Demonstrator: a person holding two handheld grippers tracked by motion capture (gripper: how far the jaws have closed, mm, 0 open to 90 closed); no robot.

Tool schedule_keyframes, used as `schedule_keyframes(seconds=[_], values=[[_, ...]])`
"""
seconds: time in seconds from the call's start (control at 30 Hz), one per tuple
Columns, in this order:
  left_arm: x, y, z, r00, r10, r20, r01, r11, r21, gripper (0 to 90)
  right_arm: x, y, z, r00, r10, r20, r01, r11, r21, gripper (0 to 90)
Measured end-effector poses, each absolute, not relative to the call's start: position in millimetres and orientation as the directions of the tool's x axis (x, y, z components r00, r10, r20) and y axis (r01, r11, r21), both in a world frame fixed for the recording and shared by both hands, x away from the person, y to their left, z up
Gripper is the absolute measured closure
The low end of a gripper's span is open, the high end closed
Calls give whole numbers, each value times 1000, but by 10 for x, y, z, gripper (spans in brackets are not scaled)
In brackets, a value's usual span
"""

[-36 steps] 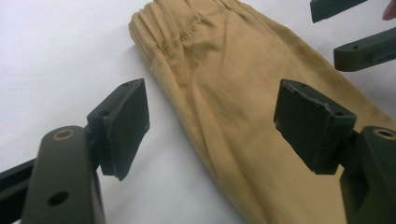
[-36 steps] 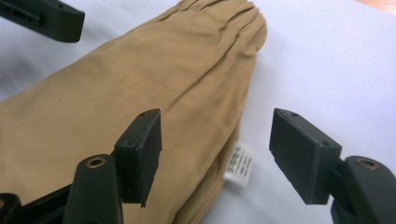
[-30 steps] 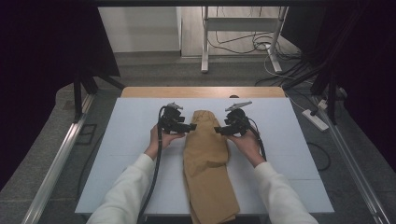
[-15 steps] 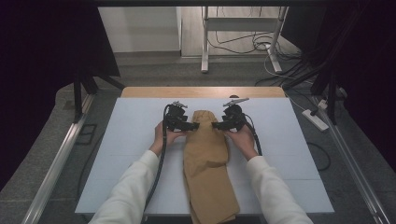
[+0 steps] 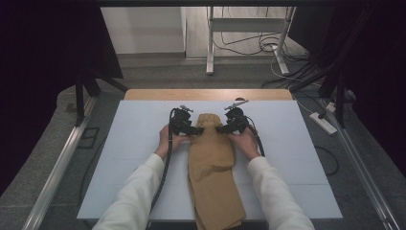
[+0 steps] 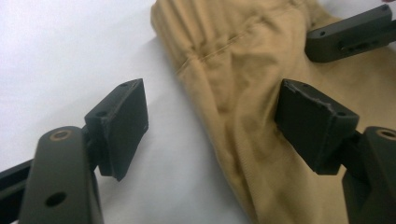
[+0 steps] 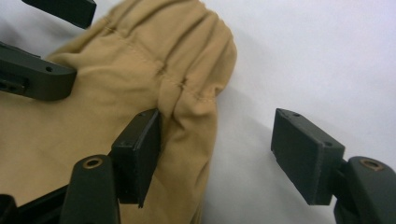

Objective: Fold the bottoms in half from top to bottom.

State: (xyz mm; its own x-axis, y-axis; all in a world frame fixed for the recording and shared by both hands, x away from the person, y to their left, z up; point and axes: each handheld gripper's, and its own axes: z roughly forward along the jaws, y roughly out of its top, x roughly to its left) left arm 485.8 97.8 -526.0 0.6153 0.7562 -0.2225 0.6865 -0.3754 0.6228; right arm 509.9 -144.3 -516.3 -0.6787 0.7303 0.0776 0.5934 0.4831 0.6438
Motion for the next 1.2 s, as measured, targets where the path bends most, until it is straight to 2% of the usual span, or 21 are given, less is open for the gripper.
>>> schedule_keyframes(seconds=[0.2, 0.3, 0.4, 0.5, 0.73, 0.9, 1.2], values=[[4875, 968, -5314, 613, 756, -229, 694, -377, 613, 246, 5110, -1430, -5203, -688, 723, 69, 586, 497, 640, 330], [4869, 961, -5316, 615, 755, -230, 693, -378, 614, 265, 5107, -1428, -5207, -696, 715, 72, 580, 499, 643, 360], [4861, 953, -5310, 621, 744, -245, 695, -379, 611, 330, 5098, -1420, -5205, -717, 692, 90, 571, 508, 645, 467], [4840, 939, -5315, 630, 723, -285, 701, -371, 610, 476, 5086, -1407, -5206, -744, 657, 127, 566, 517, 643, 618], [4796, 939, -5328, 633, 714, -300, 701, -365, 612, 672, 5065, -1402, -5202, -758, 634, 154, 570, 527, 631, 758], [4777, 945, -5323, 646, 704, -295, 691, -376, 617, 742, 5051, -1400, -5182, -772, 622, 133, 550, 548, 630, 783], [4748, 966, -5210, 675, 691, -260, 655, -399, 642, 747, 4994, -1398, -5076, -790, 607, 94, 506, 558, 658, 791]])
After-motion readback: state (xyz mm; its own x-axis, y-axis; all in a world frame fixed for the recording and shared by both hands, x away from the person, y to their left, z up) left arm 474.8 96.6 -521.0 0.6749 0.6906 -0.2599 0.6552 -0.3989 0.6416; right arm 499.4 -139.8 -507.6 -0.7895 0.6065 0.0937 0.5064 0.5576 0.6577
